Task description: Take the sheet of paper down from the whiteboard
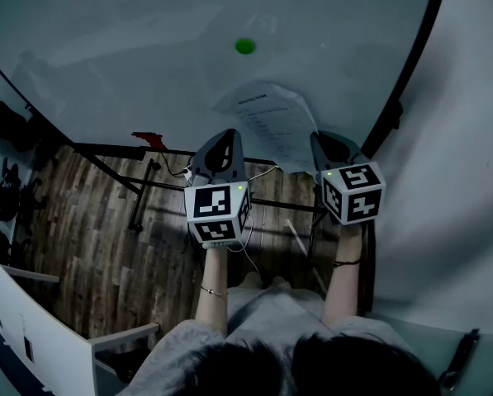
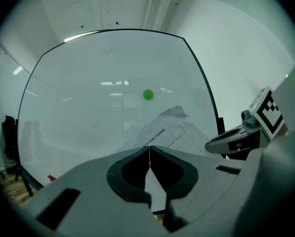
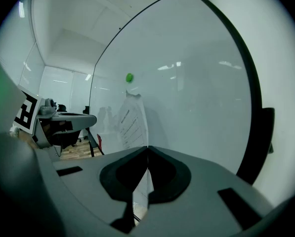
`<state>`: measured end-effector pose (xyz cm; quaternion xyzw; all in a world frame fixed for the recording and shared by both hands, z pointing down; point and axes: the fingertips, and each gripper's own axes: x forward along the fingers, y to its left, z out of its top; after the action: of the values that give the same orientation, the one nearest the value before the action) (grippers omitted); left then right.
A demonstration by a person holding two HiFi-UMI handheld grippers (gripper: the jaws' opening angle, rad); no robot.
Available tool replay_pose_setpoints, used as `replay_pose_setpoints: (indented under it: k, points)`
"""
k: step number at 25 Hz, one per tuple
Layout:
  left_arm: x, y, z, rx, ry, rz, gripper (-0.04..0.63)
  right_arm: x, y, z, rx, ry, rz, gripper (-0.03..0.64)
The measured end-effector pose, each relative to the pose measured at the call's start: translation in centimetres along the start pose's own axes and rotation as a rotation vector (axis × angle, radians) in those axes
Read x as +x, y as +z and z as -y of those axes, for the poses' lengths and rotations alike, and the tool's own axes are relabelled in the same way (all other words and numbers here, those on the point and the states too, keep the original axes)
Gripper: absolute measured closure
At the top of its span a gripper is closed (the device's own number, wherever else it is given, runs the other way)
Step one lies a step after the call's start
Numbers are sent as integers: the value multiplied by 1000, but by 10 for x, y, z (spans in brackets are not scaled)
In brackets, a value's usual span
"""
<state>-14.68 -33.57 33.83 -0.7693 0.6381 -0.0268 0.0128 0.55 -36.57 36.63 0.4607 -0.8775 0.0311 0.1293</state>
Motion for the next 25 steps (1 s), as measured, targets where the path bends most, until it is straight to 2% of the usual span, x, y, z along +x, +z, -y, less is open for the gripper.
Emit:
replay_pose_setpoints:
  k: [25]
  points:
    - [-14,-16,13,19,-33,-66,588,-19,4,-4,1,-2,22,615]
